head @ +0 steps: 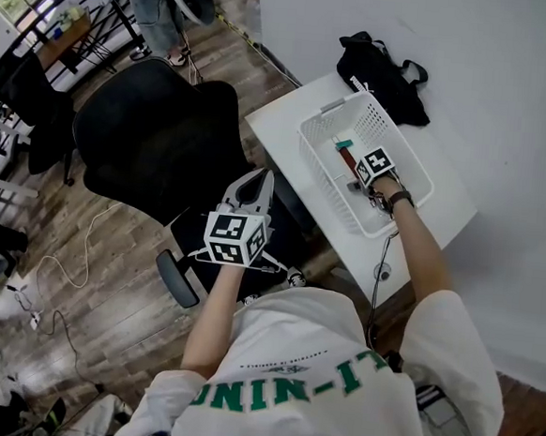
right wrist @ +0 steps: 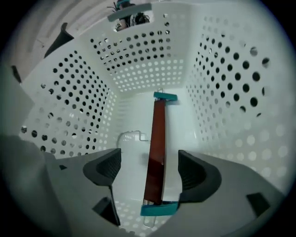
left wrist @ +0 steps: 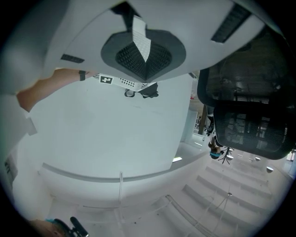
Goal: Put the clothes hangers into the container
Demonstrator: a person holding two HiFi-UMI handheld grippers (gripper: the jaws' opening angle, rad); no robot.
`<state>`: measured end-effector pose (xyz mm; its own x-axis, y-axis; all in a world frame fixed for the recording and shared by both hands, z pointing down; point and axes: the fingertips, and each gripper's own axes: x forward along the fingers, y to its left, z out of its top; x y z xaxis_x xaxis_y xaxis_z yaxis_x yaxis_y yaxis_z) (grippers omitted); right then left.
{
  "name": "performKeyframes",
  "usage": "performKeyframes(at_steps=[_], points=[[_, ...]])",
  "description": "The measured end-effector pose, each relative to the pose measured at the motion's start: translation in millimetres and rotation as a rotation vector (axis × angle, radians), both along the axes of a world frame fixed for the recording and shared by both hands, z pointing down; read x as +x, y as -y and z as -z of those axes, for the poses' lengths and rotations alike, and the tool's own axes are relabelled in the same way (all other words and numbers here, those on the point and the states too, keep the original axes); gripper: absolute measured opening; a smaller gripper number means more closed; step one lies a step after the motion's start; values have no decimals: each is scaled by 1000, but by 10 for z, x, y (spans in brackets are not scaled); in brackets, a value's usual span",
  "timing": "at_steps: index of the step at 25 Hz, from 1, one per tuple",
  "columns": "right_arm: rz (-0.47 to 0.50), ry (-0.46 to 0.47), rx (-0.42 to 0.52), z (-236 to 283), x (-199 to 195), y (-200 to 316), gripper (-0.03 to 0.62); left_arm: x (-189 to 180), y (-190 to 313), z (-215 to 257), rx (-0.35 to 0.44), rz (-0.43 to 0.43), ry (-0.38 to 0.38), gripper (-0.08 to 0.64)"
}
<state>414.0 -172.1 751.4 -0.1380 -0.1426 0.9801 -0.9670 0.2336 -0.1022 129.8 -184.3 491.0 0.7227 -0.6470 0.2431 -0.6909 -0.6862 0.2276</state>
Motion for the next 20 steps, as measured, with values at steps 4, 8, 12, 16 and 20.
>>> performKeyframes(at_steps=[4,8,12,16,20], points=[[62,-43,148,423,-121,123,407,39,-44,-1,6,-15,-9,11],[107,-106,268,905,-190,149,407,52,-102,57,18,-25,-21,11],[165,-141,377,1428,-347,140,407,-9,-121,110,27,-20,-21,11],[197,-147,517,1917,-646,176,407,-213,-104,46,48,-6,7,11],[274,-105,612,2300,-1136,192,408,-543,-79,-9,80,63,33,11]])
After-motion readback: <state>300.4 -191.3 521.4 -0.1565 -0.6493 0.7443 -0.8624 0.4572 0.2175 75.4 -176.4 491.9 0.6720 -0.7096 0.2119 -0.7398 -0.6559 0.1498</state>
